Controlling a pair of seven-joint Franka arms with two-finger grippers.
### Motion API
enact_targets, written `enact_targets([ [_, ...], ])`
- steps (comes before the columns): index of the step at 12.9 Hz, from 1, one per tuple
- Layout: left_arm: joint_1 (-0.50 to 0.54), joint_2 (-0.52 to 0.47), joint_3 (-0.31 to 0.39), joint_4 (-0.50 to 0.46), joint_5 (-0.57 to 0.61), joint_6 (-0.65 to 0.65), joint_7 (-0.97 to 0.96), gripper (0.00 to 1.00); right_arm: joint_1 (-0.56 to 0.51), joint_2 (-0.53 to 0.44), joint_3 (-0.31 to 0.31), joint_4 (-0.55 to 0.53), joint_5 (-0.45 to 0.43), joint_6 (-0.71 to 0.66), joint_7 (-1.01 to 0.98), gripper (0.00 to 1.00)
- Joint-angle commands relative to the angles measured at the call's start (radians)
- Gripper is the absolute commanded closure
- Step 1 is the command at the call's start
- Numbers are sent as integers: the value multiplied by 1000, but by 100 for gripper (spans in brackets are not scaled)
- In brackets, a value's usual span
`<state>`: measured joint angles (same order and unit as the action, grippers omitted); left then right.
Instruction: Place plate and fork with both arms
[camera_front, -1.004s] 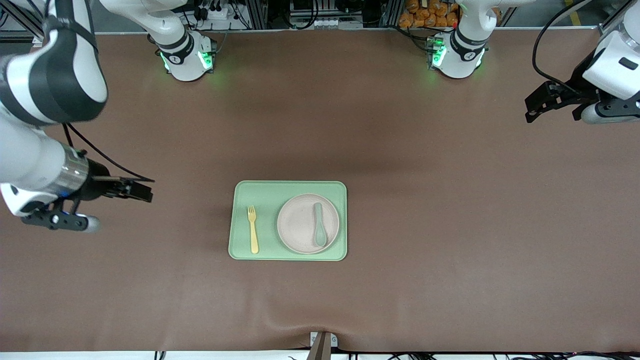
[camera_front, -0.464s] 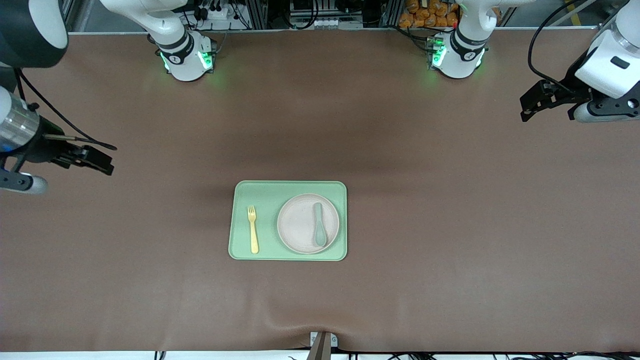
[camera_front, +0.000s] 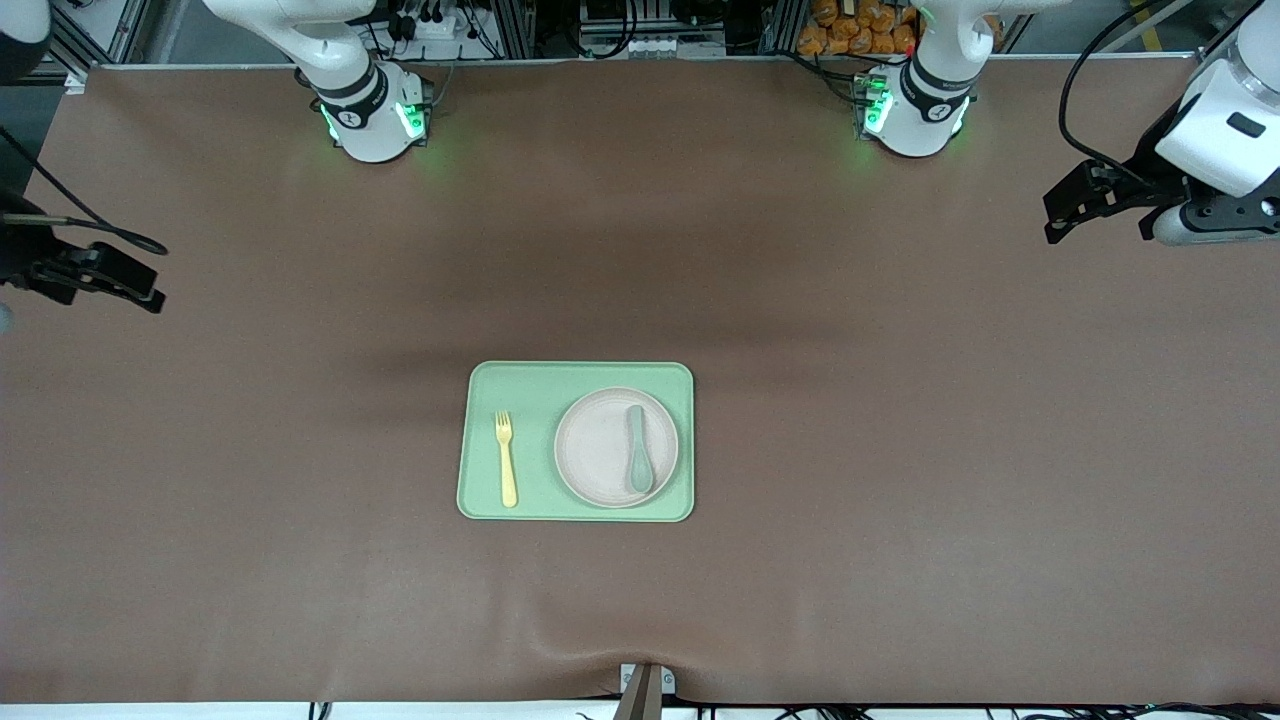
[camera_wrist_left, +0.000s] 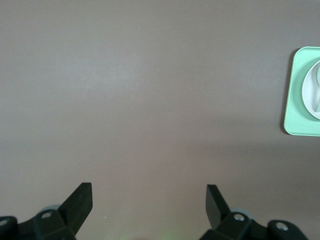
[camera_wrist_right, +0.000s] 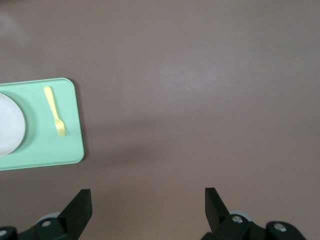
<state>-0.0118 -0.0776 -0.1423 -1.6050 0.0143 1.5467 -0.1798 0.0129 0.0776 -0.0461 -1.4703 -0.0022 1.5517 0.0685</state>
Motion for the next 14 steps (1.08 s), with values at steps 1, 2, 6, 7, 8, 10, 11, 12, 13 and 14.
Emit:
enact_targets([
  [1, 7, -19, -2, -15, 15, 10, 20, 0, -25, -38, 19, -51, -2, 15, -29, 0],
  [2, 6, -21, 0, -15, 15, 10, 20, 0, -36, -38, 19, -50, -2, 13, -29, 0],
  [6, 3, -24, 0, -18, 15, 21, 11, 0, -36, -10, 23, -1, 2, 8, -29, 0],
  [7, 3, -25, -2, -19, 15, 20, 11, 0, -28, -15, 25, -2, 5, 7, -30, 0],
  [8, 1, -27, -2, -21, 15, 20, 11, 0, -25, -19, 28, -1, 5, -8, -30, 0],
  [10, -2, -21, -2, -15, 15, 18, 25, 0, -28, -38, 28, -11, 7, -51, -68, 0],
  [11, -2, -21, -2, -15, 15, 20, 25, 0, -25, -45, 28, -15, 8, -30, -78, 0],
  [12, -1, -22, -3, -13, 15, 18, 25, 0, -24, -68, 28, -34, 7, -28, -78, 0],
  [13, -1, -22, -3, -12, 15, 15, 26, 0, -19, -88, 28, -59, 7, -19, -78, 0],
  [14, -1, -22, -3, -6, 15, 15, 26, 0, -21, -103, 28, -73, 7, -18, -78, 0],
])
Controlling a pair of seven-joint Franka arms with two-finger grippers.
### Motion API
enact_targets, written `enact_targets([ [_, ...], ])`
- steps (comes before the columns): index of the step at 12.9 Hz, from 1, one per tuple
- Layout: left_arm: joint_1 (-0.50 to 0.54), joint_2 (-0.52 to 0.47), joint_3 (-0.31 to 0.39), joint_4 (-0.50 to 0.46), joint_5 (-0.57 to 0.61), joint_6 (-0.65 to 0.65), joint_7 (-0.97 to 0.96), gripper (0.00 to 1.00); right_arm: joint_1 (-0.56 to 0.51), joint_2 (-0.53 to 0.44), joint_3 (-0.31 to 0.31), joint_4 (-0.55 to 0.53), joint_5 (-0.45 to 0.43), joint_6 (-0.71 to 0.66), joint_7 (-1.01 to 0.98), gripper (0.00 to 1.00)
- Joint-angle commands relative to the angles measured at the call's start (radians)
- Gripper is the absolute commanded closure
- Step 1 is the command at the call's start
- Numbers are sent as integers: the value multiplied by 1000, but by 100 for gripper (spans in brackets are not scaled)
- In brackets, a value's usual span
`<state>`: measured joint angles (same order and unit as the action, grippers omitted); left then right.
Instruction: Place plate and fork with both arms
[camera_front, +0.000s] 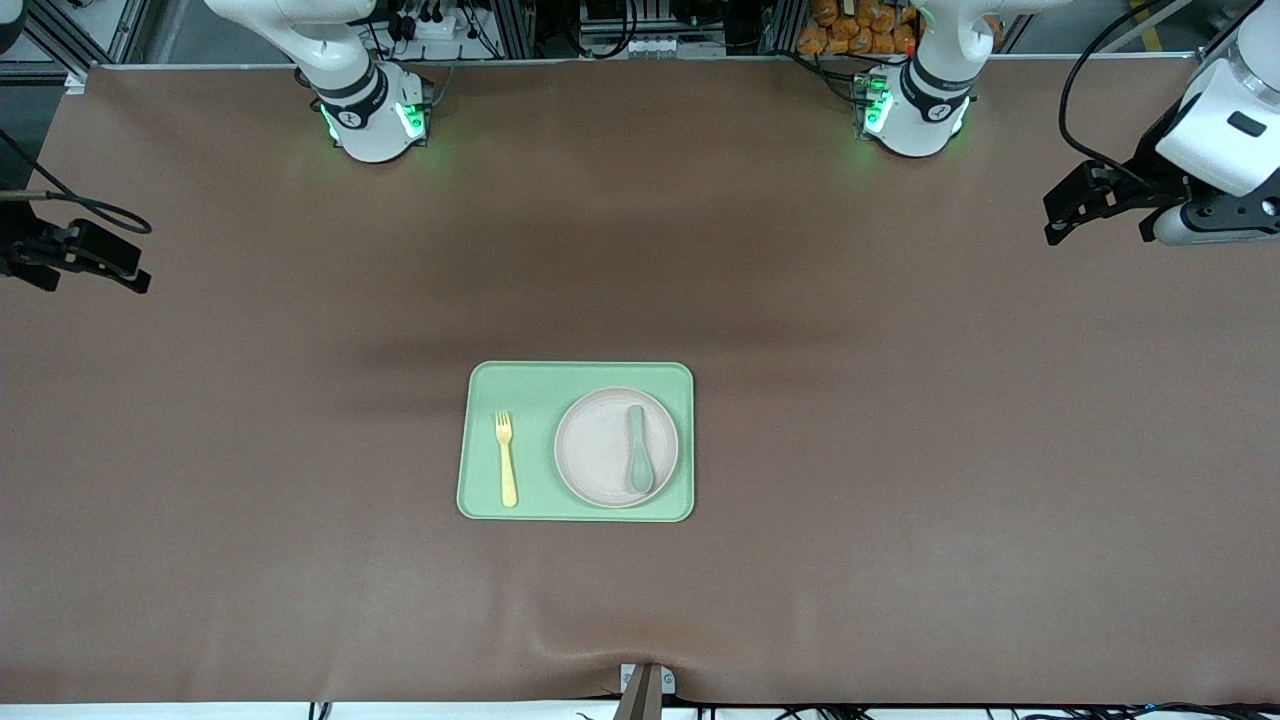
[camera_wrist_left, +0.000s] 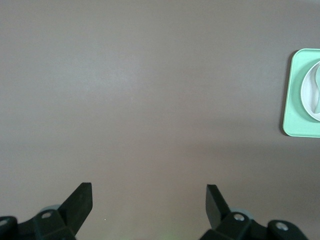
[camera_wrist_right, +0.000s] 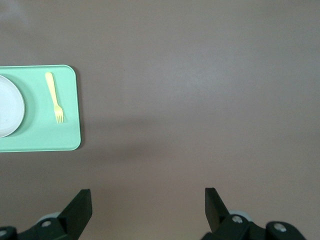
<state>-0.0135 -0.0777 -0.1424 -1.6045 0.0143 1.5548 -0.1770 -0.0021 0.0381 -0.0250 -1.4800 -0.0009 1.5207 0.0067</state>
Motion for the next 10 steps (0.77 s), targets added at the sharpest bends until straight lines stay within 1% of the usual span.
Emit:
enact_targets([
  [1, 1, -22, -2, -6, 13, 5, 28, 0, -7, -73, 7, -75, 5, 13, -17, 0],
  [10, 1, -27, -2, -3, 9, 1, 36, 0, -3, -72, 8, -74, 5, 13, -10, 0],
])
